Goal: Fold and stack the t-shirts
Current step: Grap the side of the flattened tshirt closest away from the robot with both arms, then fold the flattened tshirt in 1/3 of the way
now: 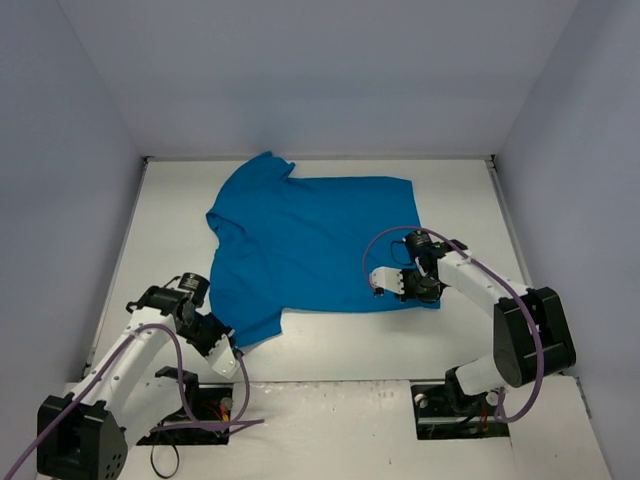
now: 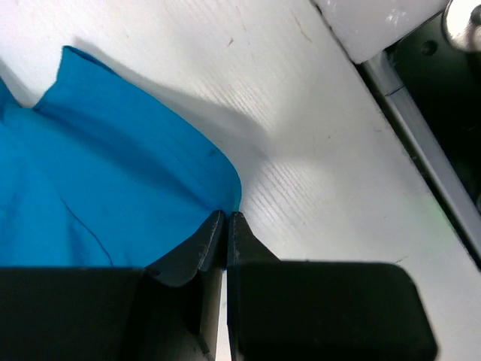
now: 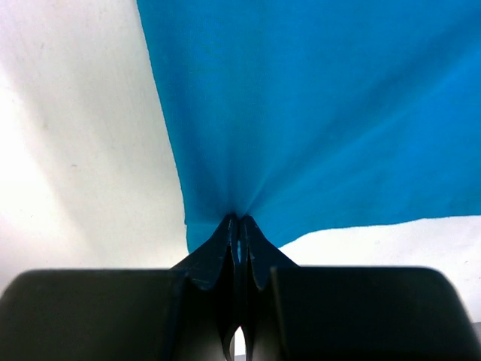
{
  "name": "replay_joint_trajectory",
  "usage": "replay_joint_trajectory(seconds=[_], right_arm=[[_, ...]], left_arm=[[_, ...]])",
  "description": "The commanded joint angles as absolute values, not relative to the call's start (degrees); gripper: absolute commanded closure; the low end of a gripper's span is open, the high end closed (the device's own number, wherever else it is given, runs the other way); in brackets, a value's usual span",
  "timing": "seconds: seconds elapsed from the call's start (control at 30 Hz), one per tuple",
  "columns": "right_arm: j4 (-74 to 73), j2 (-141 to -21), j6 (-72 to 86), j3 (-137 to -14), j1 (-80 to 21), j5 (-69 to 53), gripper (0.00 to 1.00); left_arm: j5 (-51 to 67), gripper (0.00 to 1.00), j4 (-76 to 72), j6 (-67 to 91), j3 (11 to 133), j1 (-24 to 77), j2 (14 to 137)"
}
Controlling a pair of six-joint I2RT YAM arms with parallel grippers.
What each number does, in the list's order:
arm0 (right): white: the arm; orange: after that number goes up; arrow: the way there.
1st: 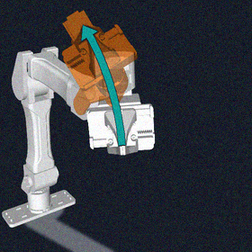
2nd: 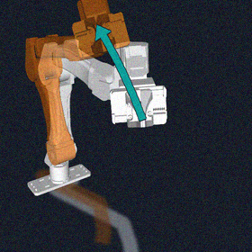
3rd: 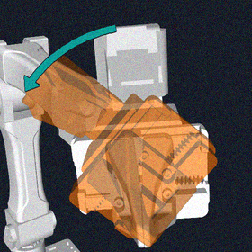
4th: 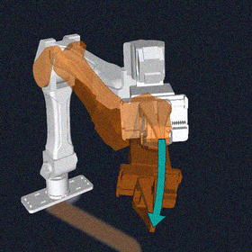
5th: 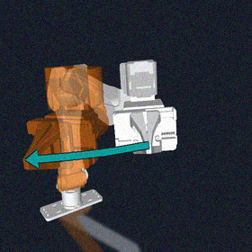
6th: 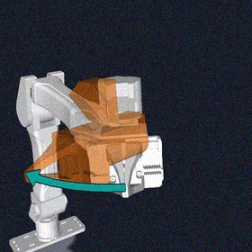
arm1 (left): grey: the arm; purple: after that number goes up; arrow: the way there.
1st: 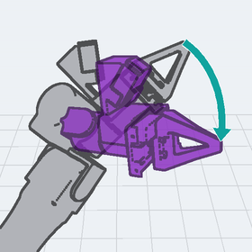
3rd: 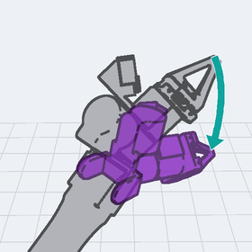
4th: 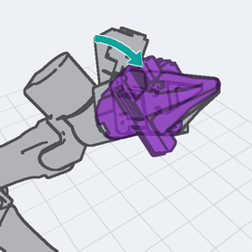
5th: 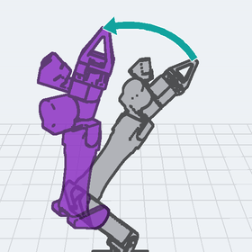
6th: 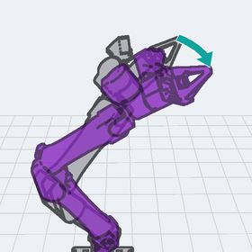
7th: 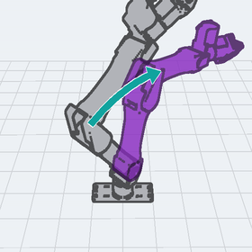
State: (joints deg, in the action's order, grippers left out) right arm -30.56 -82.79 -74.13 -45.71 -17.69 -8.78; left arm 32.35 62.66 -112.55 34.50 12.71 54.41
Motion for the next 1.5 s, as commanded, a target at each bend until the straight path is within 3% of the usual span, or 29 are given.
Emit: replay_joint_trajectory(seconds=[0.0,0.27,0.4,0.53,0.6,0.83,1.07,1.23,1.47], right_arm=[[-35.4,-80.2,-74.1,-46.9,-17.9,-7.9,1.00],[-39.2,-79.2,-74.2,-51.5,-17.5,-11.0,1.00],[-39.6,-84.7,-75.5,-56.8,-15.1,-12.4,1.00],[-41.4,-93.2,-75.8,-65.7,-9.4,-16.5,1.00],[-42.6,-98.6,-75.9,-74.5,-5.7,-18.1,1.00],[-43.8,-116.4,-76.7,-89.5,-3.3,-18.8,1.00],[-46.4,-128.9,-74.2,-100.8,-3.3,-19.4,1.00],[-48.0,-130.1,-73.9,-102.9,-3.6,-20.5,1.00],[-52.4,-122.2,-75.5,-102.3,-4.5,-23.5,1.00]], left_arm=[[37.3,1.00,69.8,-112.0,38.6,13.1,53.1],[38.8,1.00,73.5,-106.1,45.3,13.0,57.0],[41.3,1.00,73.5,-101.0,52.1,12.3,66.9],[46.4,1.00,73.6,-95.3,63.7,8.3,78.3],[48.5,1.00,73.7,-89.0,76.4,5.2,86.2],[51.9,1.00,73.6,-76.7,104.2,0.8,111.2],[51.9,1.00,73.7,-65.9,123.0,-1.8,132.8],[52.0,1.00,72.4,-63.6,129.0,-3.2,136.7],[51.4,1.00,72.2,-67.8,128.5,-2.2,128.4]])
